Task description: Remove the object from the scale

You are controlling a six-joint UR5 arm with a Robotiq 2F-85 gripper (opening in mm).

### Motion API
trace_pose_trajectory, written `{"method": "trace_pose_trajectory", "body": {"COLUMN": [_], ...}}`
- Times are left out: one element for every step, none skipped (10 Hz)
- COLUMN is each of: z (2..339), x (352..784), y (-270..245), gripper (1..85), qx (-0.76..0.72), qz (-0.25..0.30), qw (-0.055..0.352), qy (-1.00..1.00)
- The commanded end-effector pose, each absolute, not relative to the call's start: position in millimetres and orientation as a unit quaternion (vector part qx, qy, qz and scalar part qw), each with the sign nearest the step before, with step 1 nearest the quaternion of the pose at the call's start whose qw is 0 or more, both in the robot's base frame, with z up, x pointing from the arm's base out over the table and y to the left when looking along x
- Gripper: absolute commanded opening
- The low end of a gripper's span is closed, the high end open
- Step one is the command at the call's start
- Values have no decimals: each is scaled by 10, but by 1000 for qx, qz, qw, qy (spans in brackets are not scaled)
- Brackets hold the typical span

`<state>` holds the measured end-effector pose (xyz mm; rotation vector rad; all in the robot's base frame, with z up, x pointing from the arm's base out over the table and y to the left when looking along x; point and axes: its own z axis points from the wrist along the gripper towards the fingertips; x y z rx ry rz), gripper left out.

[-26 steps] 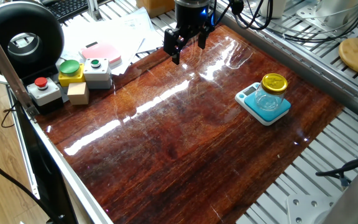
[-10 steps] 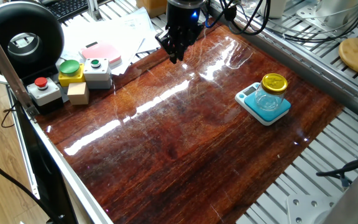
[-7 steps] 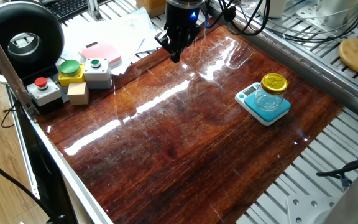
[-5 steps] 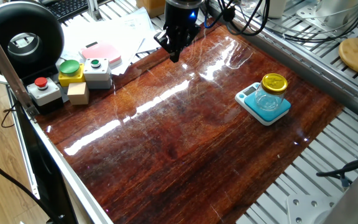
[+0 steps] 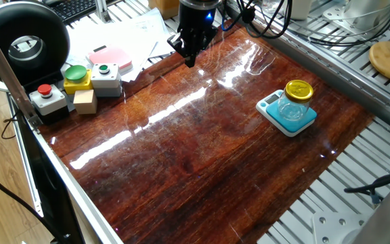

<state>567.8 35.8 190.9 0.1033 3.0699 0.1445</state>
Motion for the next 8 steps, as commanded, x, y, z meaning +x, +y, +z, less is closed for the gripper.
{"method": "trace_pose_trajectory", "body": {"z": [1940,1941,1939,1933,1915,1869,1809,1736], "x": [5690,5687,5674,5648,5623,5587,5571,5542], "y": [348,338,319,297,285,323,351,311], "gripper": [10,10,10,10,10,10,10,10], "qx": [30,29,25,22,24,37,47,39], "qz": [40,36,31,27,24,16,-1,-13], "qw": [30,29,26,22,18,16,26,41], "qy": [998,999,999,999,999,999,999,998]}}
